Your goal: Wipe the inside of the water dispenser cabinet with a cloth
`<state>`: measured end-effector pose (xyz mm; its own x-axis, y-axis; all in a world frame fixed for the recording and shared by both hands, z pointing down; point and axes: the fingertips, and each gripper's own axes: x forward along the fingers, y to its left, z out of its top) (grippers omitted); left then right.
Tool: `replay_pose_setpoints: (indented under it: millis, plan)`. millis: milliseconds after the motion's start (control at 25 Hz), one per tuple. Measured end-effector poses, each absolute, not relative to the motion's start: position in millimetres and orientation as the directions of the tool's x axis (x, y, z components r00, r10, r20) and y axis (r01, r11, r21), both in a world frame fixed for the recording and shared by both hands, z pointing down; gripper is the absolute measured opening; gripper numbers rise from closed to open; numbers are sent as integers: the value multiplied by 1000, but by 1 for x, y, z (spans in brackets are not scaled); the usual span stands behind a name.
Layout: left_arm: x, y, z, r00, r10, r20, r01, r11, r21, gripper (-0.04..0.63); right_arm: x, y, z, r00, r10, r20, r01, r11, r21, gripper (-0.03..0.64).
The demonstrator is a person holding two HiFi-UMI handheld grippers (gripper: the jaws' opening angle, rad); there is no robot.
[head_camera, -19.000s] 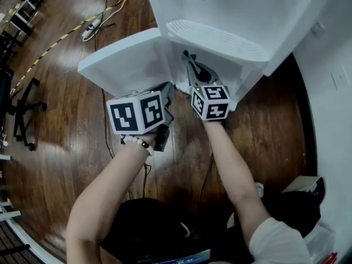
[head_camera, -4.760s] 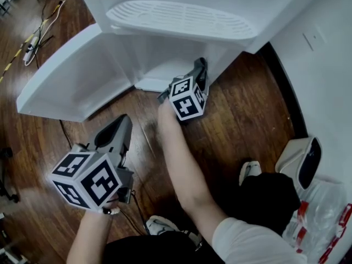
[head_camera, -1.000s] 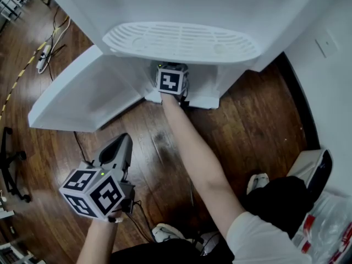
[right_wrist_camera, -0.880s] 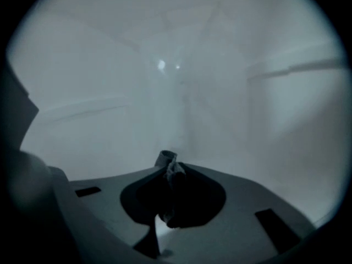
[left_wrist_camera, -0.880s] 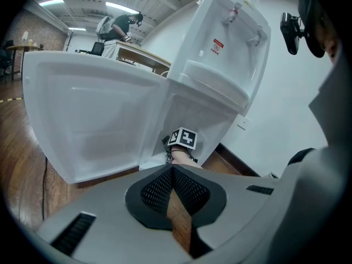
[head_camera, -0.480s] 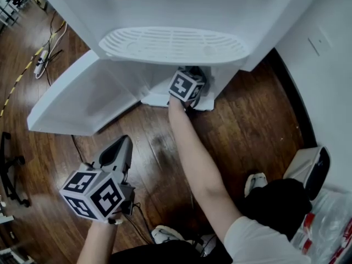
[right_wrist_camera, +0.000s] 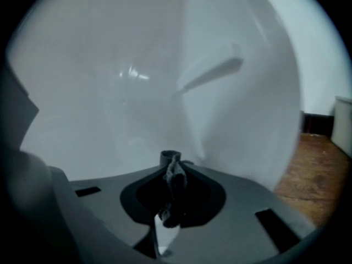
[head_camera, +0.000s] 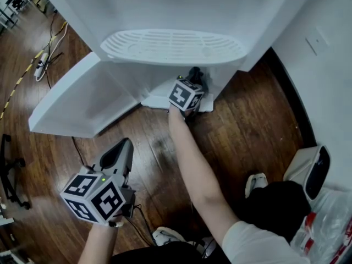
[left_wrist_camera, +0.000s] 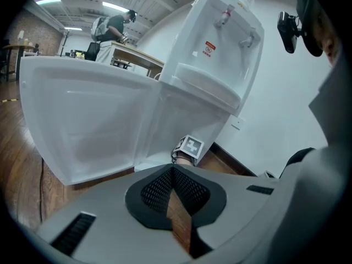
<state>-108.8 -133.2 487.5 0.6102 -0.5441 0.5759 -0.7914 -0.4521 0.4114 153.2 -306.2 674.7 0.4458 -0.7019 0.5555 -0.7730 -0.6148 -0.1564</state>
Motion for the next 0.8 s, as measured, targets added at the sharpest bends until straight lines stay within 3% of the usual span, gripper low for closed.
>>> replay_pose_setpoints:
  millis: [360,600,800]
  plan:
    - [-111,-131,486,601,-548,582,-798,-449,402,-11,30,-359,679,7,-851,525,-911,-221,-347,46]
    - [-116,-133,486,587,-561,584,-809,-431,399,-11,-1,-359,674,-98,-863,496,-901,-135,-412,46]
    - [-109,-134,485,597,-555,579,-801,-445,399,-11,16,-350,675,-40,-858,512,-915,-175,-364,46]
